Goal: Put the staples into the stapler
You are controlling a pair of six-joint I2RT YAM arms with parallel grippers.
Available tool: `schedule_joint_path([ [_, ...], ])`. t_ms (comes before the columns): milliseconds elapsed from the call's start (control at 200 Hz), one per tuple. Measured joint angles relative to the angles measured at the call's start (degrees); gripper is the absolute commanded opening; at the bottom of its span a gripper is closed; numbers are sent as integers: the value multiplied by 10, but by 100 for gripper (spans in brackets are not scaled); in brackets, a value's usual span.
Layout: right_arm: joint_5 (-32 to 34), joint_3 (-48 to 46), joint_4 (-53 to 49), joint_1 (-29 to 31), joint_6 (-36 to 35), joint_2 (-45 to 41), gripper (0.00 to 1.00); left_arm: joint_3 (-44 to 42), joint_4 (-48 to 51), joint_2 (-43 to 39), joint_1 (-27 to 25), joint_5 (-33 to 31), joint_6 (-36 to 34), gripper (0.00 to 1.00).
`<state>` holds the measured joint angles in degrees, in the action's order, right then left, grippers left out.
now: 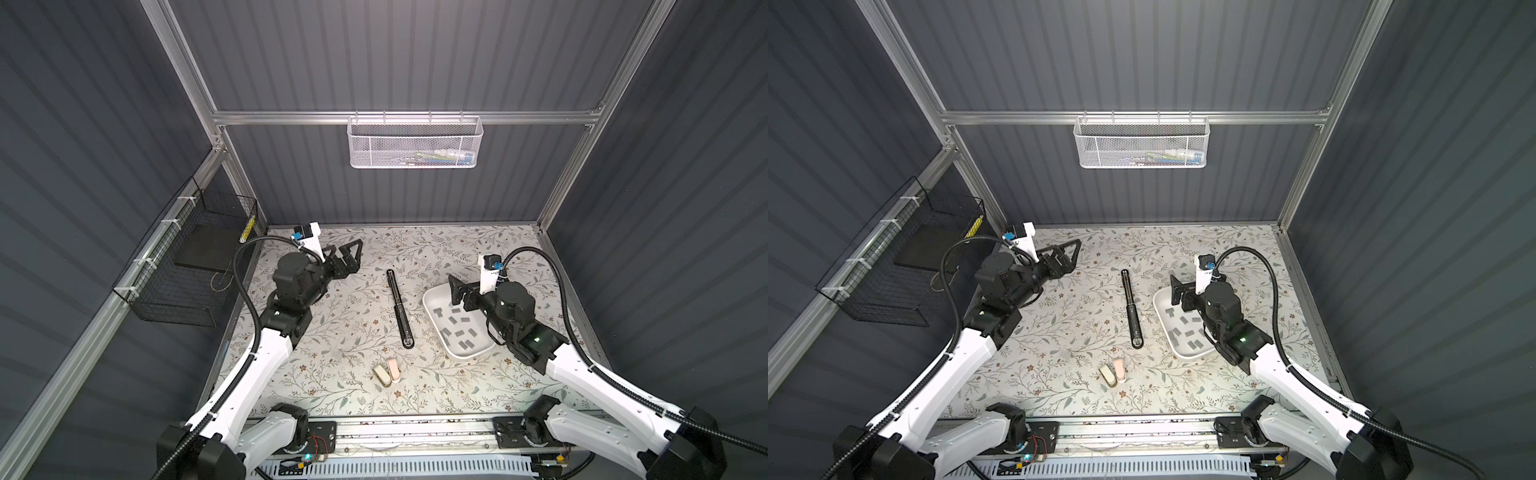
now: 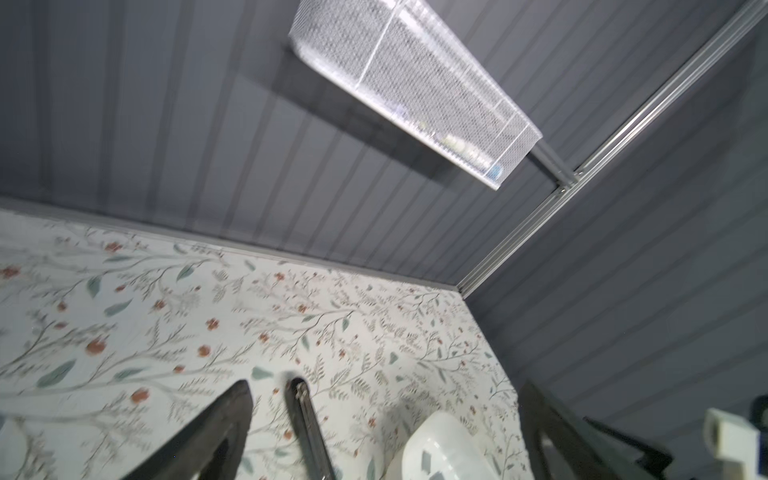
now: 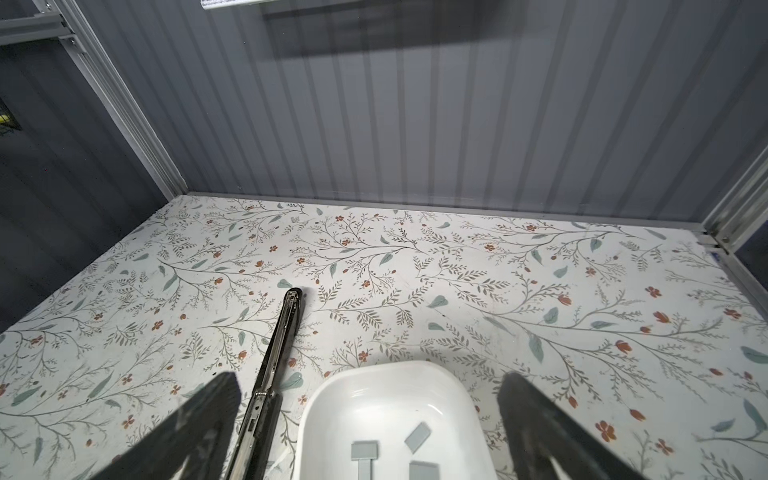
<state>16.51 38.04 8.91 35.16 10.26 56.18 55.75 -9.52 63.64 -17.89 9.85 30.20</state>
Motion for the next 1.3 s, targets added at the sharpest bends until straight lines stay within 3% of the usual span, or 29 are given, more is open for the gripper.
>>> schedule_joint_path([
  [110, -2, -3, -8, 0, -3, -5, 99, 52, 2, 30, 0, 19, -51, 100],
  [175, 0, -11, -8, -3, -2, -18, 99, 66, -5, 46, 0, 54, -120, 100],
  [285, 9, -23, -7, -10, -2, -39, 99, 98, 38, 73, 1, 127, -268, 100],
  [420, 27, -24, -8, -15, -3, -36, 99, 211, 204, 130, -8, 208, -516, 98],
  [580, 52, -25, -9, -27, 0, -22, 99, 236, 376, 140, -73, 214, -790, 90],
  [735, 60, -47, -6, -63, 24, -50, 99, 193, 481, 149, -176, 130, -1011, 83],
  [825, 63, -68, -2, -81, 40, -82, 99, 158, 514, 168, -229, 82, -1091, 75],
  [891, 68, -78, 1, -86, 48, -100, 99, 145, 538, 193, -268, 45, -1141, 55],
  [926, 70, -81, 2, -87, 51, -105, 99, 142, 547, 206, -285, 28, -1159, 49],
  [1056, 73, -81, 2, -89, 56, -105, 99, 134, 569, 243, -336, -31, -1215, 48],
  [1301, 52, -78, -8, -90, 48, -88, 99, 119, 593, 273, -387, -101, -1257, 41],
])
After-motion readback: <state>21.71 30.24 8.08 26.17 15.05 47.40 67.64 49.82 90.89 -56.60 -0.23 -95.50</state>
